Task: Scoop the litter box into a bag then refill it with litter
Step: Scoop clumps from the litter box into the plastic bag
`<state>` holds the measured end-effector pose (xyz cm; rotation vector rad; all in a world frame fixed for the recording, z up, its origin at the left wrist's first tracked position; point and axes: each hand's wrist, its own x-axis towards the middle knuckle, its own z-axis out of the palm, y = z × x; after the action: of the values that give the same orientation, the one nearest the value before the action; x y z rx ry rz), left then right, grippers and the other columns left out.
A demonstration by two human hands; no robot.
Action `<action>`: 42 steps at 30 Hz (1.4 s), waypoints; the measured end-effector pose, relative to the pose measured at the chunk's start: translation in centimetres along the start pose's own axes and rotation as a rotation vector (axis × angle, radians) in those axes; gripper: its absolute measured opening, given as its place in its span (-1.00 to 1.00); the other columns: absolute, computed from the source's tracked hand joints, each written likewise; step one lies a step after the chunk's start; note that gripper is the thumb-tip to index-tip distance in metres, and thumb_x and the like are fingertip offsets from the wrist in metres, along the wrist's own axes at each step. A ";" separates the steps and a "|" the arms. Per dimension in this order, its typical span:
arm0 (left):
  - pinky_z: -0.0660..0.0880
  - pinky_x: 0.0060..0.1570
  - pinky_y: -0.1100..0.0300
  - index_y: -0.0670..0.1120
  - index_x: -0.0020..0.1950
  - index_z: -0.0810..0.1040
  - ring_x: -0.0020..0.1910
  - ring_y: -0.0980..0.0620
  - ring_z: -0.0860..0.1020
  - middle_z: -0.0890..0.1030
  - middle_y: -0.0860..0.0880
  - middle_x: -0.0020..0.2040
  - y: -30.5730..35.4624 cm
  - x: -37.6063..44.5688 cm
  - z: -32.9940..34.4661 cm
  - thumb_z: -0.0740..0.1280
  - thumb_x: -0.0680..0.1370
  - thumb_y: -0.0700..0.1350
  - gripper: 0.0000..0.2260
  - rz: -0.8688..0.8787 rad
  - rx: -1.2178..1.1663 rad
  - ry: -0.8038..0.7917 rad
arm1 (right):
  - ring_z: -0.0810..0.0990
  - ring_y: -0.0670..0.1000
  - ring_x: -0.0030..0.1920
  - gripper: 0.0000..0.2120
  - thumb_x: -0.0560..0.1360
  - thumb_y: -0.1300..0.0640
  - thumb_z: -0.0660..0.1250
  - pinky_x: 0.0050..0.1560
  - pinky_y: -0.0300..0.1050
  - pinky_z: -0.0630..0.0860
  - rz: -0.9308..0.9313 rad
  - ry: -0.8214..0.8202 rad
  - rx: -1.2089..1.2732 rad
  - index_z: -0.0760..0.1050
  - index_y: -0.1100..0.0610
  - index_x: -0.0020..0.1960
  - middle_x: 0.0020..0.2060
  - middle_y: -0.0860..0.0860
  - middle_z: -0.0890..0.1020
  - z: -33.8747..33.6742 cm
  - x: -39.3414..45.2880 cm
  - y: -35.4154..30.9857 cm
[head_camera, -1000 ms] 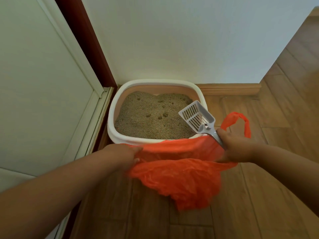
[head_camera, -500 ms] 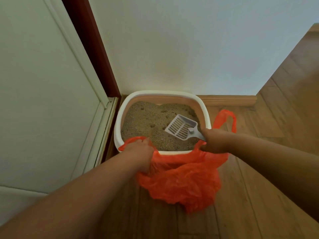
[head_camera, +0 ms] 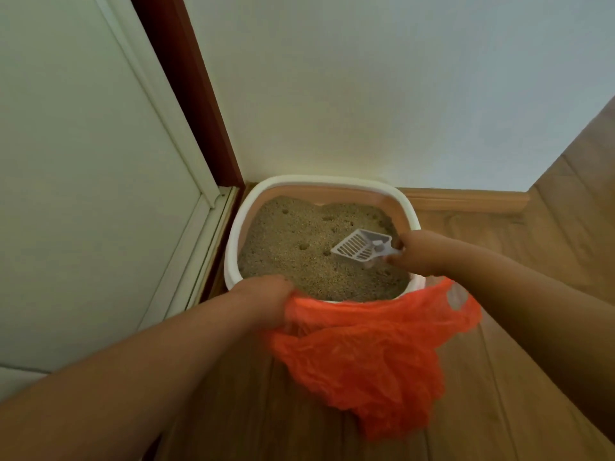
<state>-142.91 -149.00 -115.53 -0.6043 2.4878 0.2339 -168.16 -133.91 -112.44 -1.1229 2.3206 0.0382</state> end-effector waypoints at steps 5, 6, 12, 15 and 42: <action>0.52 0.26 -0.03 0.10 0.49 0.43 0.34 -0.02 0.50 0.52 0.04 0.37 -0.5 0.5 0.0 0.42 0.54 0.03 -0.48 0.016 -0.006 0.031 | 0.52 -0.07 -0.26 -0.75 0.58 0.00 0.25 -0.38 -0.23 0.34 -0.034 0.056 -0.073 0.60 0.12 0.10 -0.26 -0.05 0.55 1.2 4.1 -0.2; 0.51 0.27 -0.02 0.12 0.49 0.44 0.35 -0.01 0.50 0.51 0.05 0.38 -0.6 0.7 0.3 0.42 0.54 0.03 -0.49 0.014 -0.031 0.058 | 0.52 -0.08 -0.27 -0.78 0.58 0.02 0.26 -0.38 -0.23 0.33 -0.037 0.052 -0.078 0.59 0.13 0.07 -0.27 -0.05 0.54 1.4 4.6 -0.3; 0.47 0.32 0.02 0.23 0.50 0.40 0.42 0.08 0.43 0.48 0.17 0.42 -1.8 0.7 2.7 0.38 0.58 0.08 -0.51 0.029 -0.137 0.166 | 0.56 0.00 -0.15 -0.74 0.54 0.05 0.37 -0.19 -0.15 0.49 -0.073 0.117 -0.132 0.51 0.13 0.19 -0.14 -0.02 0.58 0.2 6.3 0.0; 0.43 0.37 0.06 0.21 0.51 0.42 0.43 0.09 0.43 0.49 0.17 0.43 -2.7 0.9 3.3 0.39 0.58 0.08 -0.51 0.026 -0.190 0.184 | 0.55 0.00 -0.15 -0.75 0.52 0.02 0.40 -0.32 -0.19 0.40 -0.069 0.111 -0.218 0.56 0.09 0.16 -0.13 -0.02 0.60 -0.2 7.1 1.0; 0.51 0.23 -0.01 0.27 0.43 0.48 0.25 -0.02 0.55 0.60 0.03 0.24 -3.4 2.9 4.4 0.33 0.61 0.12 -0.63 -0.002 -0.208 0.128 | 0.57 -0.04 -0.38 -0.81 0.52 -0.02 0.41 -0.42 -0.19 0.42 -0.167 0.134 -0.109 0.69 0.08 -0.10 -0.36 0.00 0.65 3.0 10.0 0.3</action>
<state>-141.32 -151.75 -120.90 -0.7265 2.6048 0.4716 -171.91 -140.10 -120.01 -1.4103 2.3557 0.0287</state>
